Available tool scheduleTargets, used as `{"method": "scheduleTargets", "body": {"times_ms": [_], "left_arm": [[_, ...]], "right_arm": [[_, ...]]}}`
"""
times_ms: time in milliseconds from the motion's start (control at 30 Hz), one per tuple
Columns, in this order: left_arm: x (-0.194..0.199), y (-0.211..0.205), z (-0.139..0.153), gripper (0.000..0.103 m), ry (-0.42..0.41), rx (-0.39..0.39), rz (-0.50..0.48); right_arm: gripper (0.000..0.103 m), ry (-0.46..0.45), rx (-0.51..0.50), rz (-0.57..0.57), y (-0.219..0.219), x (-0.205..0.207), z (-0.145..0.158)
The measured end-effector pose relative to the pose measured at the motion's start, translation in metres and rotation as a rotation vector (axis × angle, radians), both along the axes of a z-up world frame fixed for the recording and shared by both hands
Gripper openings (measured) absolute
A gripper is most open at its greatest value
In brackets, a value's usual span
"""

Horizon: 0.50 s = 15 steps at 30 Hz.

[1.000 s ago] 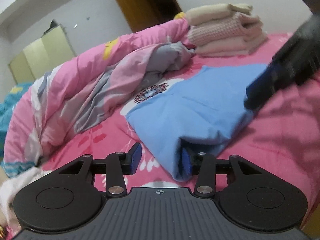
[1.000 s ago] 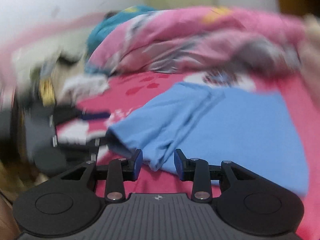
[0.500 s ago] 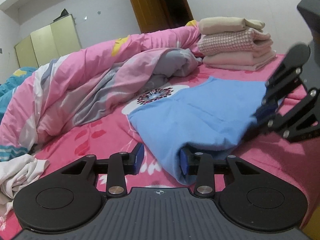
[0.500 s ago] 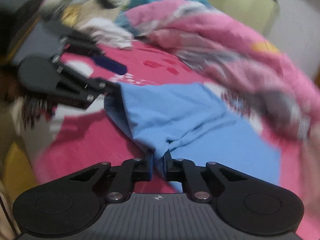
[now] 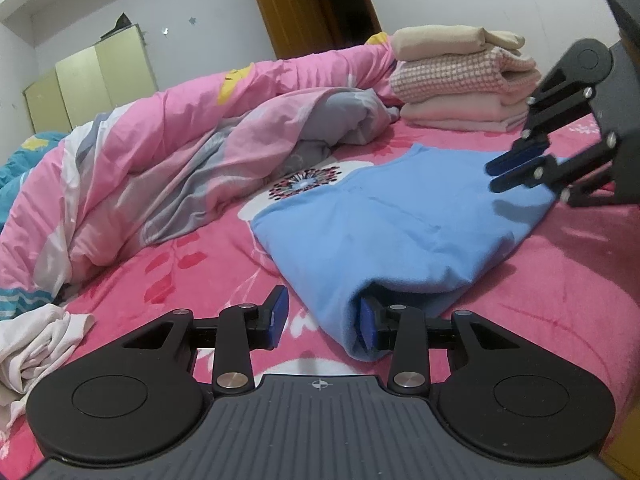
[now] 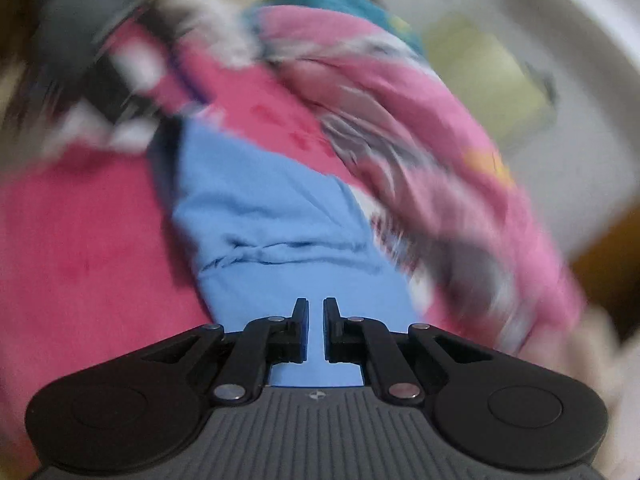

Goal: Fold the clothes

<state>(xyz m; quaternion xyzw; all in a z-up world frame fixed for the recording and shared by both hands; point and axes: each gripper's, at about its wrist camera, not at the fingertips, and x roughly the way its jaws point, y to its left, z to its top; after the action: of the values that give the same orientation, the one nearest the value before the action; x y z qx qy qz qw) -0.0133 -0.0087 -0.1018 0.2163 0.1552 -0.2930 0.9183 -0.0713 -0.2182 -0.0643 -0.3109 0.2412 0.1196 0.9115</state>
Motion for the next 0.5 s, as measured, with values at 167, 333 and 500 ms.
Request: {"method": "scheduleTargets", "body": {"times_ms": [167,333,500], "left_arm": [[0.001,0.001,-0.001,0.038,0.005,-0.013,0.01],[0.001,0.003,-0.001,0.038,0.006,-0.025,0.01],[0.002,0.006,-0.002,0.038,0.005,-0.037,0.01]], "right_arm": [[0.014,0.245,0.633,-0.147,-0.041,0.005,0.015],[0.034,0.487,1.158,-0.267,-0.068,0.016,-0.004],[0.038,0.626,1.459,-0.423,-0.08,0.028,-0.042]]}}
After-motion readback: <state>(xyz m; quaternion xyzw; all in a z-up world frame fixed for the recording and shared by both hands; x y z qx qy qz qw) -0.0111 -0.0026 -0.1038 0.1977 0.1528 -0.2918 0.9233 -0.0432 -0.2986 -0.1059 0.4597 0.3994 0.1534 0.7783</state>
